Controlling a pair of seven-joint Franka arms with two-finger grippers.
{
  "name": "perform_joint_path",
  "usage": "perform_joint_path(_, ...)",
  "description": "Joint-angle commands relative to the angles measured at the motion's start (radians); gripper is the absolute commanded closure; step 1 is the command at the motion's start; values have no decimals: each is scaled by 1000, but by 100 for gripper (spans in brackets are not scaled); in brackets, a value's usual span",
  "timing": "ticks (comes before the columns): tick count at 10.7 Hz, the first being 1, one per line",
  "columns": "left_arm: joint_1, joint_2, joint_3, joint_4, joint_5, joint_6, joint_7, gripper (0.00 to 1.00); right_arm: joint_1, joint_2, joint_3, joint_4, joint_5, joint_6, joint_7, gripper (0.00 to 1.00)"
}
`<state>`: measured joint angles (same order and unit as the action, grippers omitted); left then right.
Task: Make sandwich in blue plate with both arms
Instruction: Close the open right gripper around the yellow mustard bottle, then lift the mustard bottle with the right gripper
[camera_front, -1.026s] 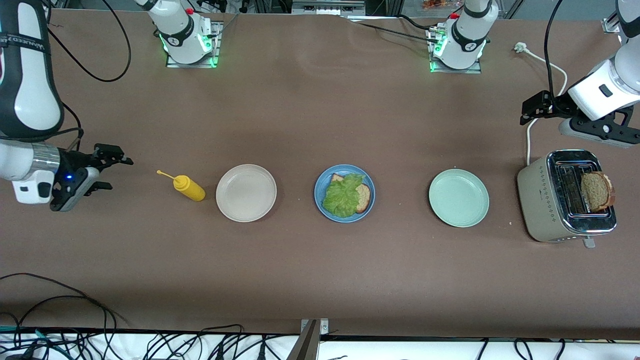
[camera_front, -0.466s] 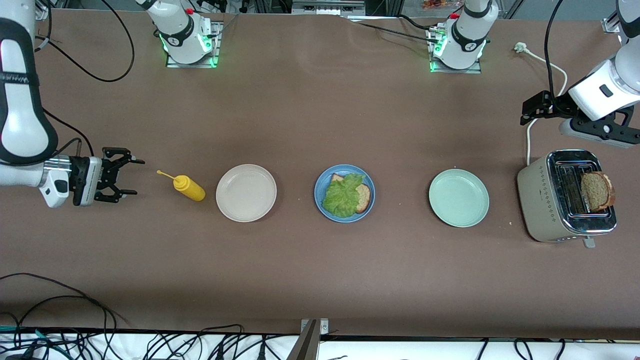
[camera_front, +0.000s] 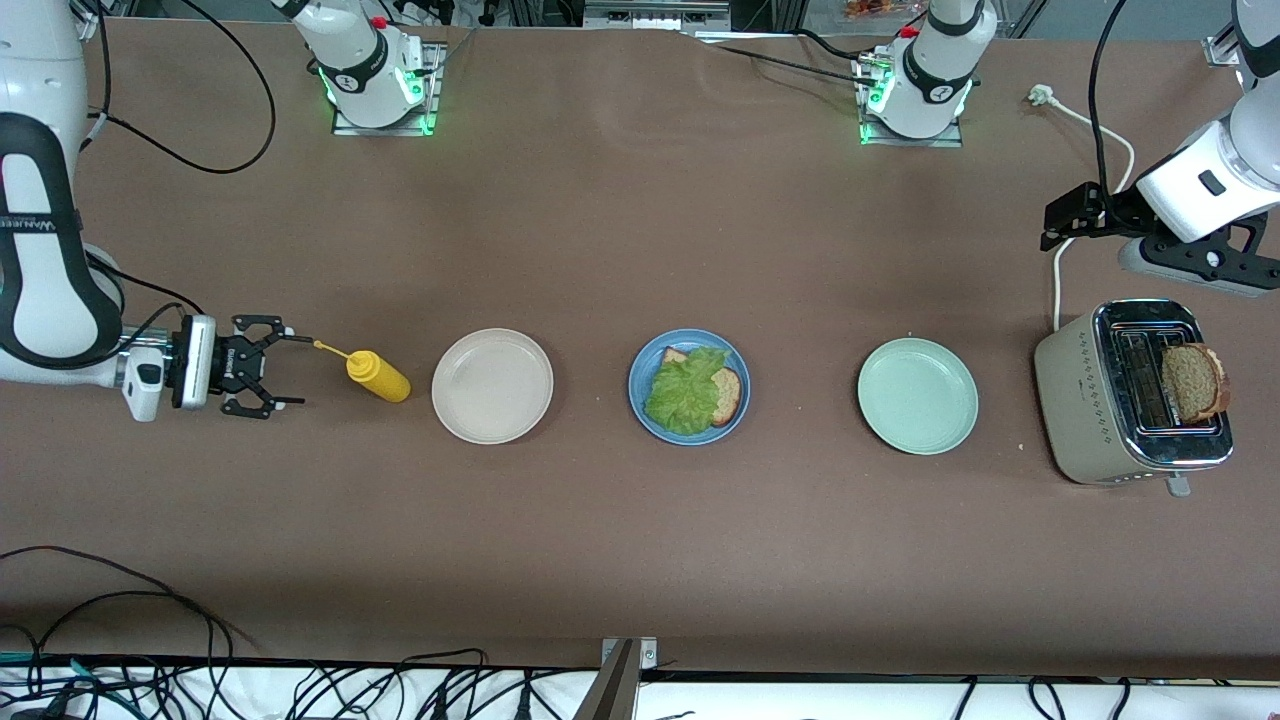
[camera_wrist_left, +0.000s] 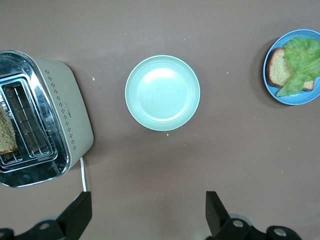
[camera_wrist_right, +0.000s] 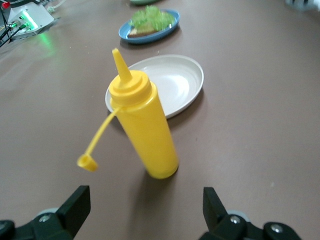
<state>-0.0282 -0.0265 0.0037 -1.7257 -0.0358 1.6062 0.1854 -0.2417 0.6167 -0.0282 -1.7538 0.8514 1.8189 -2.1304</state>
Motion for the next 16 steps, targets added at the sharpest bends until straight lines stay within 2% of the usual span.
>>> perform_joint_path(1, -2, 13, 6, 23, 0, -8, -3, 0, -22, 96, 17, 11, 182, 7, -326, 0)
perform_joint_path(7, -1, 14, 7, 23, 0, -5, -3, 0, -11, 172, 24, 4, 225, -3, -424, 0)
perform_joint_path(13, 1, 66, 7, 74, 0, 0, -3, 0, 62, 242, 22, 2, 356, 8, -499, 0)
perform_joint_path(16, 5, 66, 9, 75, 2, 0, -3, 0, 64, 255, 22, 2, 363, 11, -497, 0)
